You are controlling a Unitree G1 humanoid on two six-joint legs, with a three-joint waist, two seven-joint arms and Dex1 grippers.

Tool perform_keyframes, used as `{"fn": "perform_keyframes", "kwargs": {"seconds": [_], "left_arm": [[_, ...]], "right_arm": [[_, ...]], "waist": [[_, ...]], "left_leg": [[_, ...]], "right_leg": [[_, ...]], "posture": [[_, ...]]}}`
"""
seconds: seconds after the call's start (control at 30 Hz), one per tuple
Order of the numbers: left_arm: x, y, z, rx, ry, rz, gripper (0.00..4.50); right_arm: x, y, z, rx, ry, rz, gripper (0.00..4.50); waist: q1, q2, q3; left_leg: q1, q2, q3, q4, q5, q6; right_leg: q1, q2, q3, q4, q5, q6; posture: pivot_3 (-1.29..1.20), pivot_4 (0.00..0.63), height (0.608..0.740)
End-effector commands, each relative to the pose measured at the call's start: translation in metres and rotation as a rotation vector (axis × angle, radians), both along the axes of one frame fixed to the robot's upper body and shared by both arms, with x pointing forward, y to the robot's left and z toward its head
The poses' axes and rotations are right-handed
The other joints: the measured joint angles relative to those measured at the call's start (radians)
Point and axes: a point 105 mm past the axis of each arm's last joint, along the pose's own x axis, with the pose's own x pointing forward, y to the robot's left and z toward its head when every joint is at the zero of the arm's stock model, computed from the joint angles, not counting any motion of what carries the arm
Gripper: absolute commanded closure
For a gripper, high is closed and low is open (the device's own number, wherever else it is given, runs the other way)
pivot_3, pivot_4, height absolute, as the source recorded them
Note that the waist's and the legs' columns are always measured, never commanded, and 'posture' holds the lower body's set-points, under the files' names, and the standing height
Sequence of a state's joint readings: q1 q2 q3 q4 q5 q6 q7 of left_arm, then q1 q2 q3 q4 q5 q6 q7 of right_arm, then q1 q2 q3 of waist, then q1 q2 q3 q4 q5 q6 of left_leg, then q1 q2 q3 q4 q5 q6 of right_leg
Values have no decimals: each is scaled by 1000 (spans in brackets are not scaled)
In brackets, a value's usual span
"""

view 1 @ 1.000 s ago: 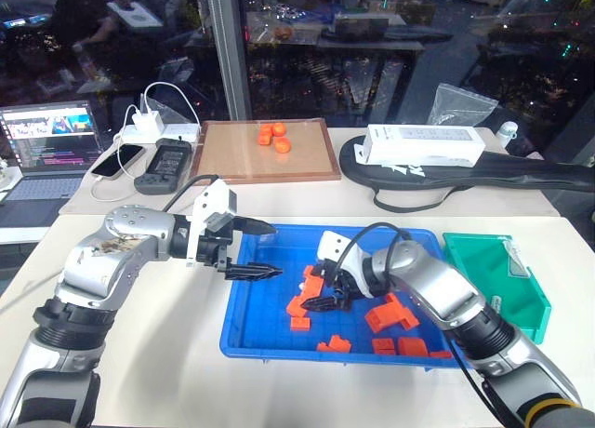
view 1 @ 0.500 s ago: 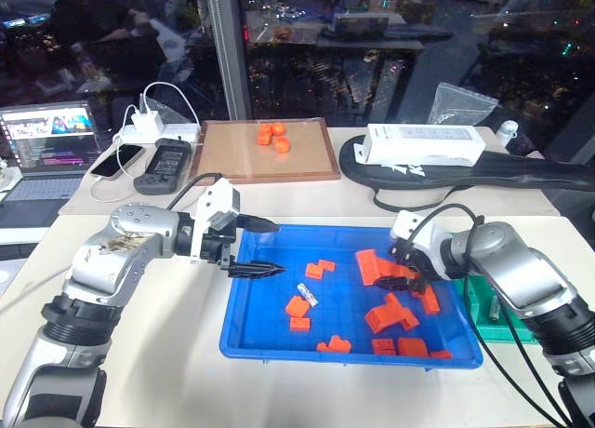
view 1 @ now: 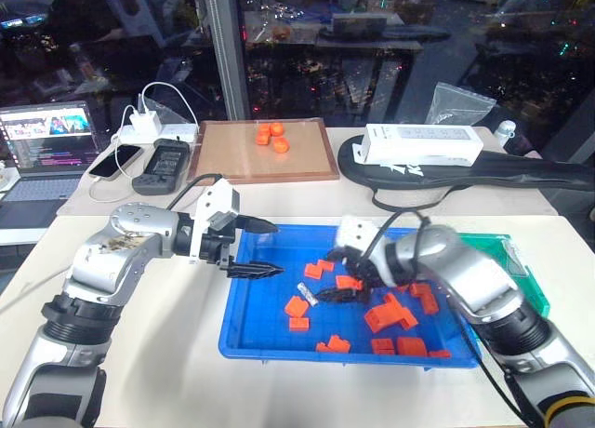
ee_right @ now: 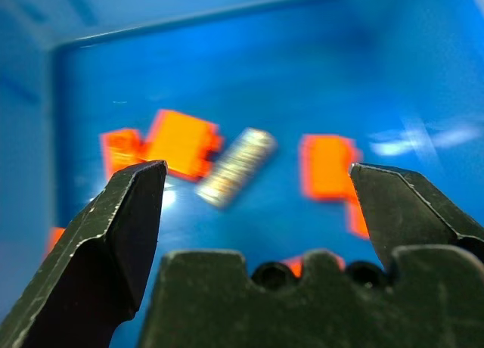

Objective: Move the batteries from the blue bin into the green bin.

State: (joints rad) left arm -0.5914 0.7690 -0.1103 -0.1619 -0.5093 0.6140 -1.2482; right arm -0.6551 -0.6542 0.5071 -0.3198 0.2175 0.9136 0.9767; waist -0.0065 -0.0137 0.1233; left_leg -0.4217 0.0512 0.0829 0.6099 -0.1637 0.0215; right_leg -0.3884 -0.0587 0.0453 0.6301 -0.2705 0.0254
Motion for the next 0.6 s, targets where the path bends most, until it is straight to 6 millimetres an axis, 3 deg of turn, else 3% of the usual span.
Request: {"fn": "perform_keyframes", "kwargs": {"seconds": [0.03,0.07,0.2,0.4,0.5,0.6], "left_arm": [[-1,1,8,15,-54,0,0],[-1,2,8,17,-54,2,0],[-2,3,7,22,-52,3,0],[-3,3,7,24,-49,5,0],[-4,3,7,24,-47,4,0],[-4,4,8,19,-45,3,0]], "right_arm": [[-1,12,0,12,-19,32,36],[-1,13,-3,13,-9,29,36],[5,14,-17,4,14,-3,1047],[19,17,-31,-10,-2,-41,3260],[19,15,-26,-4,-10,-30,4161],[19,8,-8,32,-26,-41,4234]], "waist": [[-2,0,0],[-3,0,0],[-3,0,0],[-6,-1,0],[-5,0,0],[-3,0,0]], "left_leg": [[0,0,0,0,0,0],[0,0,0,0,0,0],[0,0,0,0,0,0],[1,0,0,0,0,0],[1,0,0,0,0,0],[1,0,0,0,0,0]], "right_leg": [[0,0,0,0,0,0],[0,0,0,0,0,0],[0,0,0,0,0,0],[0,0,0,0,0,0],[1,0,0,1,0,0],[1,0,0,1,0,0]], "posture": [[0,150,740],[0,150,740],[0,150,740],[0,150,740],[0,150,740],[0,150,740]]}}
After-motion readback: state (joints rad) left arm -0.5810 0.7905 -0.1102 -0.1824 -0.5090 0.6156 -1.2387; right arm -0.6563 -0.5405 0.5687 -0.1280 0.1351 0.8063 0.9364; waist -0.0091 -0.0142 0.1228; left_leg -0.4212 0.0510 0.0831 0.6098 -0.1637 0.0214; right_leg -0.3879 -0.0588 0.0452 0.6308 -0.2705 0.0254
